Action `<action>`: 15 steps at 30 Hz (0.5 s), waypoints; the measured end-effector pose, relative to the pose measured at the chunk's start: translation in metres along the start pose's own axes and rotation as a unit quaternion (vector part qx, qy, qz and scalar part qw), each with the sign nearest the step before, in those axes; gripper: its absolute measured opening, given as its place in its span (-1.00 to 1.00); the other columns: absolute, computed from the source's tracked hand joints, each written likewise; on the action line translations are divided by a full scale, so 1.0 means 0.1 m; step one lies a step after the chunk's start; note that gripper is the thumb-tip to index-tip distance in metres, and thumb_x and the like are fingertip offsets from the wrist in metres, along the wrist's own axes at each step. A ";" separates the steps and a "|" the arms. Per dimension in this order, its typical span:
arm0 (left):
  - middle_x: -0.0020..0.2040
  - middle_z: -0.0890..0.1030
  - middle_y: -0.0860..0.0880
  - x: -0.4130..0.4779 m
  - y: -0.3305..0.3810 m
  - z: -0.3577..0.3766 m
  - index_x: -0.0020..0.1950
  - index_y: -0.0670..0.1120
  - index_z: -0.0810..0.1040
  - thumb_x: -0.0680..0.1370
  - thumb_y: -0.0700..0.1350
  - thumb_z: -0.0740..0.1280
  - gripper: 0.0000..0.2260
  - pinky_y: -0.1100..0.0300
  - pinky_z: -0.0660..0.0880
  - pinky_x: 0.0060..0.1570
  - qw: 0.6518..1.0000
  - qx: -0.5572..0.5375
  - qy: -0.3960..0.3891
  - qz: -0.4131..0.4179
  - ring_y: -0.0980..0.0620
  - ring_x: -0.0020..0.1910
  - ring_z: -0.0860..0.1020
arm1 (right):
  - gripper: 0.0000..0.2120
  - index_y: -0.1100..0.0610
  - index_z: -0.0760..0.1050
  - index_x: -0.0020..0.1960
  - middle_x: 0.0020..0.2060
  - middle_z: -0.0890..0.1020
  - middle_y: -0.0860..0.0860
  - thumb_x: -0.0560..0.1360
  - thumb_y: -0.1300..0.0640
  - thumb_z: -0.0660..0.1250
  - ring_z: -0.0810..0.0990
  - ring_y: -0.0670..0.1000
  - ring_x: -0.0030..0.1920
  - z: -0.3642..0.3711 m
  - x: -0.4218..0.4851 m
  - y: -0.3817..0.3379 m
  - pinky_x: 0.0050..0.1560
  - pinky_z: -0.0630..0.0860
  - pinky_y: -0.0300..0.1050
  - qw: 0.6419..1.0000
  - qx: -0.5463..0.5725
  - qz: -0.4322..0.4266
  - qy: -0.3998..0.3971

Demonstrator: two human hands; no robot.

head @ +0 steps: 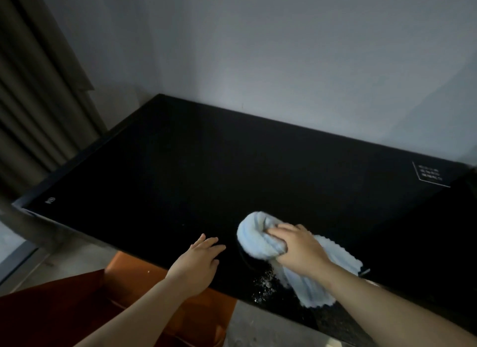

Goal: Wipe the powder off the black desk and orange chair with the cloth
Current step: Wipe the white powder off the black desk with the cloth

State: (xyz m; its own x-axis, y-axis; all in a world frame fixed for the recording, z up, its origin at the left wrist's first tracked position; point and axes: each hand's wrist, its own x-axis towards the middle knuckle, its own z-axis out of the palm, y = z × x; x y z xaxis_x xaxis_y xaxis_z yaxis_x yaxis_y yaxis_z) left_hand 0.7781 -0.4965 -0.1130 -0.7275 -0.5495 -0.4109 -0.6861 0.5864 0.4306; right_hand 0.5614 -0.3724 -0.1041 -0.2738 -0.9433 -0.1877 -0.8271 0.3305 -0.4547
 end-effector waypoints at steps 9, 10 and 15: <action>0.56 0.02 0.05 -0.07 -0.34 -0.01 0.54 0.04 0.01 0.64 -0.02 0.08 -0.51 0.18 -0.06 0.45 0.991 -0.012 0.122 -0.055 0.08 0.53 -0.10 | -0.44 -0.10 0.18 0.44 0.36 0.36 -0.06 0.49 0.09 0.24 0.40 0.17 0.23 -0.37 0.67 0.16 0.22 0.36 0.01 0.979 -0.127 0.155 0.031; 0.56 0.00 0.03 -0.08 -0.37 -0.01 0.55 0.02 -0.02 0.64 0.00 0.08 -0.49 0.17 -0.07 0.45 0.988 -0.011 0.138 -0.071 0.06 0.53 -0.12 | -0.42 -0.13 0.14 0.46 0.40 0.31 -0.09 0.49 0.09 0.23 0.37 0.16 0.24 -0.28 0.66 0.09 0.22 0.37 0.00 0.978 -0.162 0.131 0.013; 0.56 0.02 -0.04 -0.10 -0.49 -0.07 0.55 -0.06 -0.03 0.64 0.00 0.07 -0.48 0.14 -0.04 0.47 0.979 -0.036 0.163 -0.114 0.00 0.53 -0.10 | -0.44 -0.22 0.27 0.39 0.31 0.33 -0.23 0.46 0.19 0.23 0.31 0.00 0.16 -0.11 0.36 -0.17 0.11 0.31 -0.17 0.976 -0.160 -0.112 -0.093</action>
State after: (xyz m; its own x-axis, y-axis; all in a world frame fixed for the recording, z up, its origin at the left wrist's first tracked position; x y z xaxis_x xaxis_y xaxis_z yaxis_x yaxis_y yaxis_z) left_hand 0.8190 -0.5240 -0.1249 -0.5093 -0.8291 -0.2306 -0.8213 0.3881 0.4182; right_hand 0.5601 -0.4124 -0.0942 0.0010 -0.9588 -0.2840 -0.9751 0.0621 -0.2131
